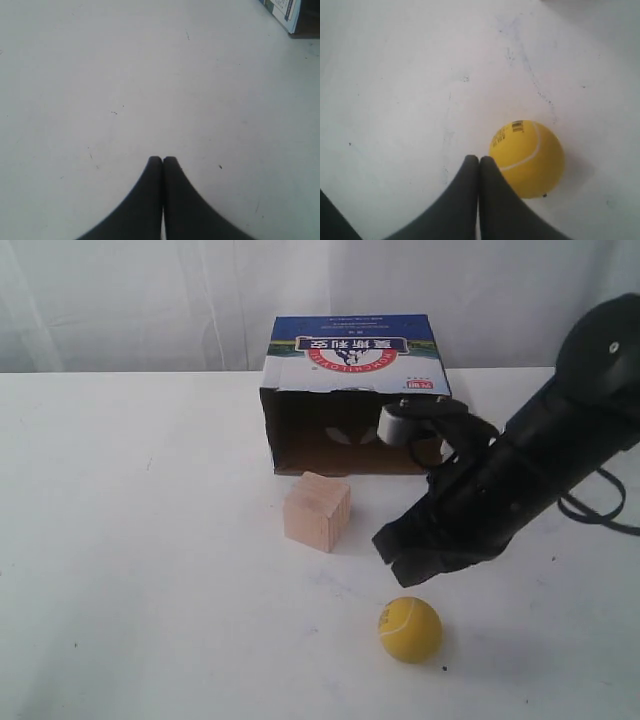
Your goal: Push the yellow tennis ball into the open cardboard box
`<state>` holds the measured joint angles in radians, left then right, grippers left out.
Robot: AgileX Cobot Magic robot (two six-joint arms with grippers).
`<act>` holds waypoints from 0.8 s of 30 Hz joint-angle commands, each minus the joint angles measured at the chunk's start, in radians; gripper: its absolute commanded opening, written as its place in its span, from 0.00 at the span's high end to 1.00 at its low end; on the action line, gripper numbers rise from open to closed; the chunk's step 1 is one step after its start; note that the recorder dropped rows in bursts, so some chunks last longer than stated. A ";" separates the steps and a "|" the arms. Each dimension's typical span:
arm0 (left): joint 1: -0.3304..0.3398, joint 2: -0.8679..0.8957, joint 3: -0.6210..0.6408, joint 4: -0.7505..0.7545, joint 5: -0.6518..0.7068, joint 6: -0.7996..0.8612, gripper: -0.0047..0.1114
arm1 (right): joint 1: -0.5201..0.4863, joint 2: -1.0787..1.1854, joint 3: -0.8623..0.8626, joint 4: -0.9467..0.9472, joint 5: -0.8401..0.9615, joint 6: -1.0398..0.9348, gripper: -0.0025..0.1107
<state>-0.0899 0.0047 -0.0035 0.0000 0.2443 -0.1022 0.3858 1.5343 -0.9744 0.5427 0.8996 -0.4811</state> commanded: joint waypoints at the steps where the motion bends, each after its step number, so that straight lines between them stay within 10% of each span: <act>1: -0.005 -0.005 0.004 0.000 0.002 -0.003 0.96 | 0.033 -0.006 0.090 0.001 -0.234 -0.012 0.98; 24: -0.005 -0.005 0.004 0.000 0.002 -0.003 0.96 | 0.060 -0.006 0.208 0.082 -0.394 -0.012 0.98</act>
<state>-0.0899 0.0047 -0.0035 0.0000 0.2443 -0.1022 0.4427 1.5337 -0.7703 0.6294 0.5336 -0.4811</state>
